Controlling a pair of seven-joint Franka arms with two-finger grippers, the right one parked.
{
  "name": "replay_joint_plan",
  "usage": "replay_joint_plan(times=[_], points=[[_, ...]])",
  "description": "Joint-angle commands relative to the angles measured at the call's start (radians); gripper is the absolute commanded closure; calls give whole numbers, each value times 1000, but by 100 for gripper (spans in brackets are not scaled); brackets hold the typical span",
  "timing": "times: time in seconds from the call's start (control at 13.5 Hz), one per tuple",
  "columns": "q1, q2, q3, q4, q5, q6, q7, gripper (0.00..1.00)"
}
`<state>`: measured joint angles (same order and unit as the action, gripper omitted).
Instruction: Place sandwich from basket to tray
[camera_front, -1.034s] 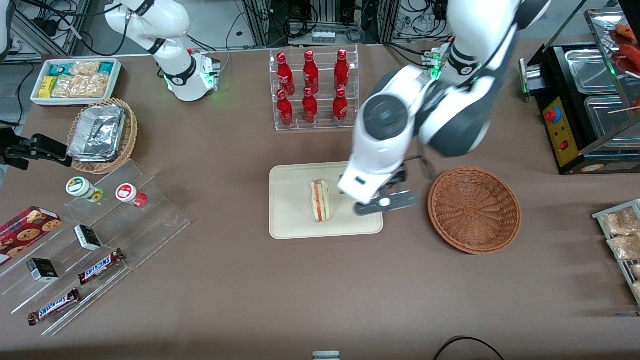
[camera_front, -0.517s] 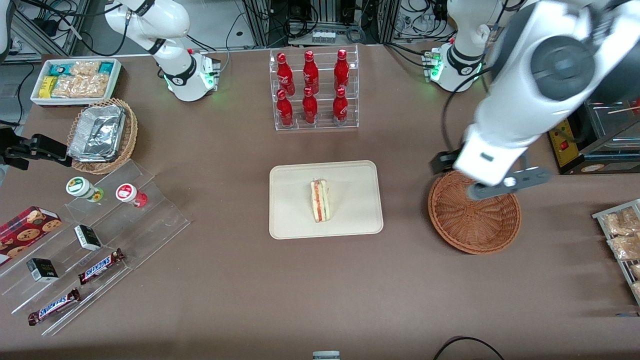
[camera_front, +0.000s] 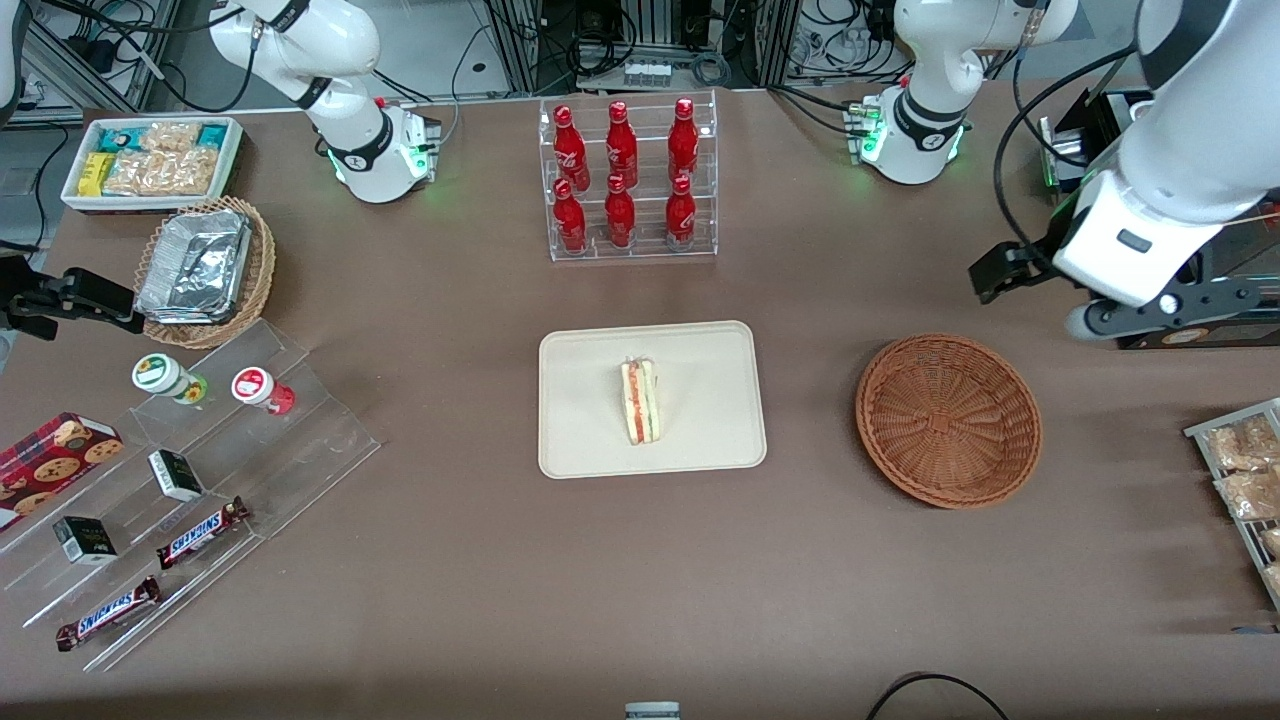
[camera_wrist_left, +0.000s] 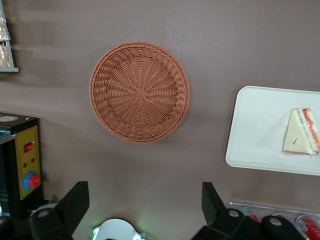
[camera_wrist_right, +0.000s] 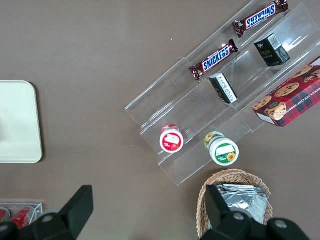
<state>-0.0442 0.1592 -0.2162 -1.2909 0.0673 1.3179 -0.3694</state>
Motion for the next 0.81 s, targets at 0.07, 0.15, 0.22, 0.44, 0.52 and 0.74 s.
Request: replay_joint_plan(times=[0.07,0.15,0.22,0.44,0.52,0.74], points=[[75,-116,-5,-129,-15,1,130,1],[84,-131,-5,-143,-18,0,157,1],[90,-147,9,-159,-23,1,179,1],[77,-170,79,-174,-41,-2,249,1],[75,-178,95,-176,-56,-5,268,1],[57,-188,110,-188,-64,-5,276,1]])
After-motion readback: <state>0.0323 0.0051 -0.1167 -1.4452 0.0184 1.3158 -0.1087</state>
